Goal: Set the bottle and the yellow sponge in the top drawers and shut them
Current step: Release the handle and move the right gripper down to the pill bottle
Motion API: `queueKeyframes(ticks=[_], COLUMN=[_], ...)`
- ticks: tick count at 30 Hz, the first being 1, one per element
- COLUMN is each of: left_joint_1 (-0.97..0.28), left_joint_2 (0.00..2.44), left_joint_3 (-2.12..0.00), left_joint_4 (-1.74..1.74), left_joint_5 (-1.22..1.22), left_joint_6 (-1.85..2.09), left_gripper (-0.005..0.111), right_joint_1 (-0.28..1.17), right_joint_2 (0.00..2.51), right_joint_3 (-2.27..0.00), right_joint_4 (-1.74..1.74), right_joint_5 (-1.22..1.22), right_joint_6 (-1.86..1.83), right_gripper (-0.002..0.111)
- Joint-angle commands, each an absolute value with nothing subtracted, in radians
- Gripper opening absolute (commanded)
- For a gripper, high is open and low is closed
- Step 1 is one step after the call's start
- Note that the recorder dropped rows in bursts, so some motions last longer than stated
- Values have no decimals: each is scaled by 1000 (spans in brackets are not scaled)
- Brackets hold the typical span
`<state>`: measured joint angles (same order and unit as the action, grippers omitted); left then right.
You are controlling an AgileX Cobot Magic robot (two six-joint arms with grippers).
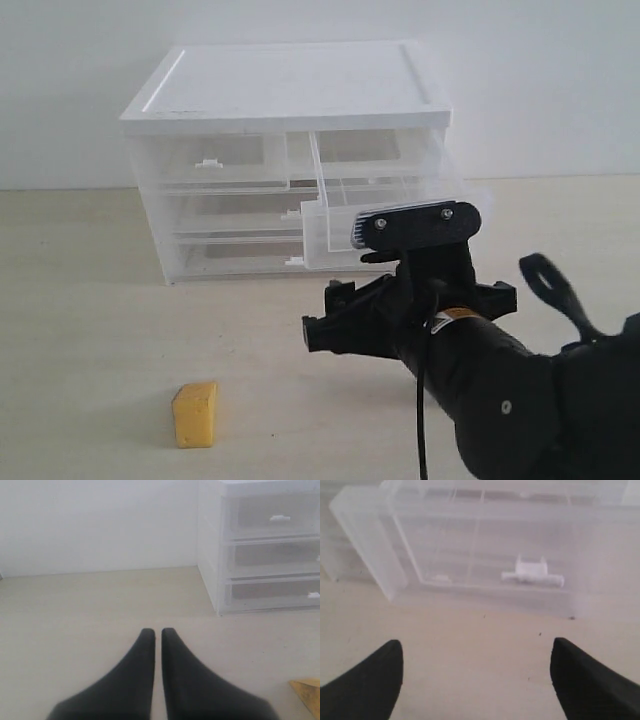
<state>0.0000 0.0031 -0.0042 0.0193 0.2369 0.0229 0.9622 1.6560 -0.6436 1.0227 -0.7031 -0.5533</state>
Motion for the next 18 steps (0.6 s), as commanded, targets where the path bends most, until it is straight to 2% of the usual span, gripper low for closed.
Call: queueKeyframes(ticks=[1,4,7,10,12,14,15,18], left_joint_1=[1,1,1,1,1,1,1,1], left_joint_2=[0,0,0,0,0,0,0,0], left_joint_3=[0,0,0,0,0,0,0,0], left_joint_4=[12,12,12,12,12,12,12,12], left_joint_5=[233,233,233,233,233,233,233,233], left_joint_6=[18,18,18,18,18,18,18,18], left_gripper=[4,4,4,4,4,4,4,4], right_joint_1=[962,962,962,962,962,962,962,962], right_joint_2=[1583,1535,1485,1438,1411,1387,1375,1345], right_joint_3=[-639,-639,-639,-639,-639,-634,-627,-572], right_joint_4=[1137,1169,1176,1176,1176,1176,1176,1176], right_joint_5=[-489,-335,-224,-143,-94,-61,-65,-153], right_joint_6=[-781,-911,-987,-1019,-1053,-1106,-1115,-1140], right_gripper=[72,71,63,44,27,5,0,0])
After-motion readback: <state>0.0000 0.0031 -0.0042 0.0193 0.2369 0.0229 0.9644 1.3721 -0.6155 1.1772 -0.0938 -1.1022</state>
